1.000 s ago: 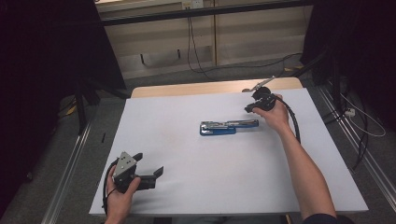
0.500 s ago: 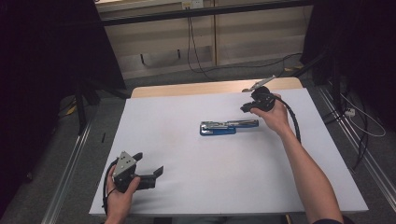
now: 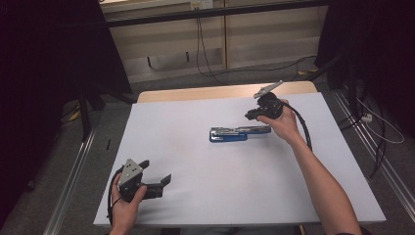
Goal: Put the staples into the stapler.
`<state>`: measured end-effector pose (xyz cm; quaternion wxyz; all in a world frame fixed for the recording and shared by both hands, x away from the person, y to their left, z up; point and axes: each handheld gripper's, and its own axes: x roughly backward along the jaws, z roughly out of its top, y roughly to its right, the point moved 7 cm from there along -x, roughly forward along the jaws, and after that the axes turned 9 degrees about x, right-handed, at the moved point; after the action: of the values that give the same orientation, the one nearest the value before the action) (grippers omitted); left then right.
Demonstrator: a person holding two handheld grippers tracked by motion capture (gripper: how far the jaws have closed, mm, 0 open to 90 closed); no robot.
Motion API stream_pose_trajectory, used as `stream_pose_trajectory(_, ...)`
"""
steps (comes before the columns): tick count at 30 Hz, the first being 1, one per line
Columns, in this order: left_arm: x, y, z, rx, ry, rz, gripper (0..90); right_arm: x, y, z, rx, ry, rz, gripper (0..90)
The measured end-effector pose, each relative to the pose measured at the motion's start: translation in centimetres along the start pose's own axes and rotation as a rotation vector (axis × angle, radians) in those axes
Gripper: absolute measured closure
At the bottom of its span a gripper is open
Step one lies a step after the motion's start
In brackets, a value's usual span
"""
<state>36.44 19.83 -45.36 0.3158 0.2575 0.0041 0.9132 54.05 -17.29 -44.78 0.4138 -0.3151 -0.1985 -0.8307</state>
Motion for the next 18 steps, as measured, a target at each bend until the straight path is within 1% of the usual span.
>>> stream_pose_trajectory(6,0.0,0.0,0.0,0.001,0.0,0.001,4.1,-0.3,-1.2,0.7,0.028,0.011,0.023,79.4)
stream_pose_trajectory(8,0.0,0.0,0.0,0.003,0.002,0.0,4.1,-0.4,-1.5,0.9,0.03,0.009,0.032,79.4)
stream_pose_trajectory(13,0.0,0.0,0.0,-0.001,0.001,0.0,4.1,-0.6,-2.2,1.4,0.03,0.023,0.063,79.4)
stream_pose_trajectory(18,0.0,0.0,0.0,0.001,0.0,0.0,4.1,-0.8,-2.6,1.7,0.044,0.027,0.077,79.4)
